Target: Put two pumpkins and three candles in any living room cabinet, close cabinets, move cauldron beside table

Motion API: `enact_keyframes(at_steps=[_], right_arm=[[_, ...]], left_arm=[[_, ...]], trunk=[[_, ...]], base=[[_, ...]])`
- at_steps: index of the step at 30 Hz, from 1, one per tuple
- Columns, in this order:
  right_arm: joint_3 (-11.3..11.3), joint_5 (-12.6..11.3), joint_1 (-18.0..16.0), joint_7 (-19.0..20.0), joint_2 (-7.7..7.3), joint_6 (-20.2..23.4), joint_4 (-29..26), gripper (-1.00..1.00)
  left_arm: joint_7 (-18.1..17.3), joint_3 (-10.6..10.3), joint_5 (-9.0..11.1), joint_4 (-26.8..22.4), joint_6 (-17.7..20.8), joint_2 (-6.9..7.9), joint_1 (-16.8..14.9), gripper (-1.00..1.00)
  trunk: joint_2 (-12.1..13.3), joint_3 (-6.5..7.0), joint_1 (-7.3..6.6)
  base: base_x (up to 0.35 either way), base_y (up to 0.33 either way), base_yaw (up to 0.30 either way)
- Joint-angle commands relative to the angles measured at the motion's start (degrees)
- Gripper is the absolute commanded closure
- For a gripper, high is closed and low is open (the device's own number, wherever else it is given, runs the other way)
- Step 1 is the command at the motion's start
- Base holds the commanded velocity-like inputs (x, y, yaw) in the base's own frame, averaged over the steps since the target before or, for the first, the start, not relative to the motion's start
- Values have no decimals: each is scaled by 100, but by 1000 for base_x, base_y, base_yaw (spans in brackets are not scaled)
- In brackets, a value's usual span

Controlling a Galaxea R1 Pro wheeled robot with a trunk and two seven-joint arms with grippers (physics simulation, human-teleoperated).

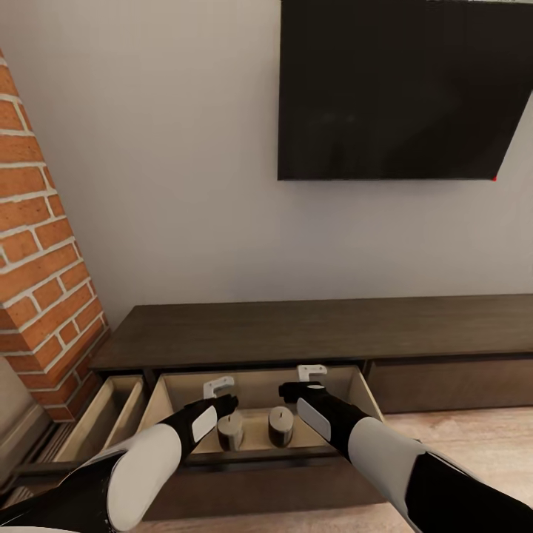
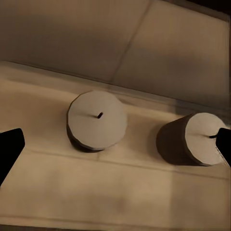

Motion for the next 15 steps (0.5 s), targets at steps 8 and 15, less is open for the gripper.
enact_keyframes(at_steps=[8, 15], right_arm=[[48, -38, 0, -46, 2, 31, -8, -100], [48, -40, 22, -52, 12, 40, -2, -100]], left_arm=[[18, 23, -20, 52, -140, 23, 0, -100], [60, 25, -20, 57, -152, 81, 1, -100]], trunk=[[320, 139, -177], [601, 264, -331]], base=[[0, 0, 0], [0, 0, 0]])
